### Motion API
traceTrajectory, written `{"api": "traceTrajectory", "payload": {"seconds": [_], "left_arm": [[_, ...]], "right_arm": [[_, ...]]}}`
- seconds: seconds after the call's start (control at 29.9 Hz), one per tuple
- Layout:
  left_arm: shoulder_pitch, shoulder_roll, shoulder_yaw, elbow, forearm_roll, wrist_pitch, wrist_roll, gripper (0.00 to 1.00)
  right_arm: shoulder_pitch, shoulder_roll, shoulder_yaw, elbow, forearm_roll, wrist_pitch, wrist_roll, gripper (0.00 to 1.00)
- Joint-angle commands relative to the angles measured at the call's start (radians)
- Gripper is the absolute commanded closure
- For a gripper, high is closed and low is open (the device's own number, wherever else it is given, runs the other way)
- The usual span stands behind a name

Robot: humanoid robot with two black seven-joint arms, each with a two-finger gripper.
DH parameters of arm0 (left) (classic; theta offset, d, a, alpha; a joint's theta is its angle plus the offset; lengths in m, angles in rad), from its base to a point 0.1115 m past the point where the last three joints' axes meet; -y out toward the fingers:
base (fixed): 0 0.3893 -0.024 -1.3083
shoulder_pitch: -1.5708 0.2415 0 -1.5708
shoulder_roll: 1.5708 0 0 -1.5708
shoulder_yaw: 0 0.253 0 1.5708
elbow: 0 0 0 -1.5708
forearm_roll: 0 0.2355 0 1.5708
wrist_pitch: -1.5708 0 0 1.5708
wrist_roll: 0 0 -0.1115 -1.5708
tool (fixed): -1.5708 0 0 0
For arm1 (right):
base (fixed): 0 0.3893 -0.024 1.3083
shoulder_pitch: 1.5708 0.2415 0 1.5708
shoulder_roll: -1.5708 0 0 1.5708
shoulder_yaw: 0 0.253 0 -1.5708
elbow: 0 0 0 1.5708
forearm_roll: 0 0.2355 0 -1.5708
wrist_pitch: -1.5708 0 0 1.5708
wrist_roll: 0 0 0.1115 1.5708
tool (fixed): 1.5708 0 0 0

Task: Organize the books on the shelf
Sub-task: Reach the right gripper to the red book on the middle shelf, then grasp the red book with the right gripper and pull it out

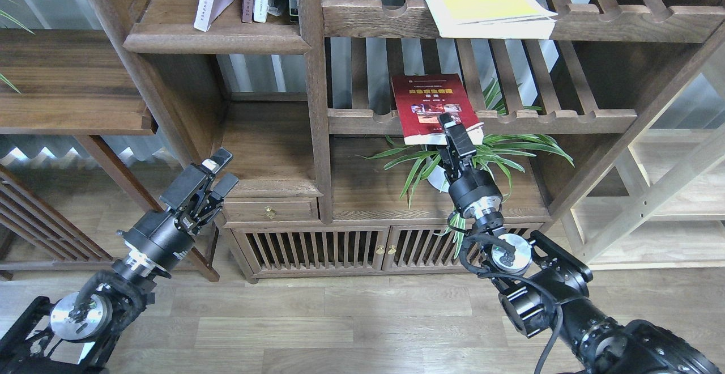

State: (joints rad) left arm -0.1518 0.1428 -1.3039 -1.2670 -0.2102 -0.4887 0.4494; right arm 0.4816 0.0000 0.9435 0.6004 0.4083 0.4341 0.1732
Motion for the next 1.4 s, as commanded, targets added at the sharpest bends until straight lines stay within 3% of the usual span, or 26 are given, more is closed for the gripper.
{"api": "traceTrajectory", "payload": {"seconds": [0.0,0.2,0.3,0.5,0.6,0.64,0.87,1.04,1.14,1.37], "left_arm": [[0.001,0.023,-0.002,-0.011,0.000,0.000,0.000,0.01],[0.000,0.034,-0.018,-0.012,-0.018,0.000,0.000,0.01],[0.000,0.037,-0.018,-0.012,-0.020,0.000,0.000,0.01],[0.000,0.037,-0.020,-0.015,-0.018,0.000,0.000,0.01],[0.000,0.037,-0.020,-0.015,-0.020,0.000,0.000,0.01],[0.000,0.037,-0.020,-0.015,-0.020,0.000,0.000,0.01],[0.001,0.038,-0.023,-0.015,-0.020,0.000,0.000,0.01],[0.001,0.038,-0.028,-0.014,-0.020,0.000,0.000,0.01],[0.001,0.037,-0.029,-0.015,-0.021,0.000,0.000,0.01],[0.001,0.038,-0.031,-0.005,-0.026,0.000,0.000,0.01]], "right_arm": [[0.023,0.000,-0.015,-0.002,0.032,-0.043,0.000,0.02],[0.087,0.000,-0.015,-0.011,0.052,-0.104,0.000,0.05],[0.101,0.000,-0.015,-0.027,0.075,-0.107,0.000,0.13],[0.094,0.000,-0.009,-0.034,0.090,-0.098,0.002,0.41],[0.083,0.000,-0.009,-0.033,0.092,-0.088,0.000,0.66],[0.080,0.000,-0.009,-0.033,0.090,-0.084,0.002,0.70],[0.077,0.000,-0.020,-0.022,0.078,-0.078,0.015,0.82],[0.075,0.000,-0.020,-0.019,0.037,-0.072,0.019,0.84],[0.065,0.000,-0.015,-0.016,0.006,-0.023,0.020,0.96],[0.037,0.000,-0.011,0.024,-0.013,0.055,0.016,0.96]]}}
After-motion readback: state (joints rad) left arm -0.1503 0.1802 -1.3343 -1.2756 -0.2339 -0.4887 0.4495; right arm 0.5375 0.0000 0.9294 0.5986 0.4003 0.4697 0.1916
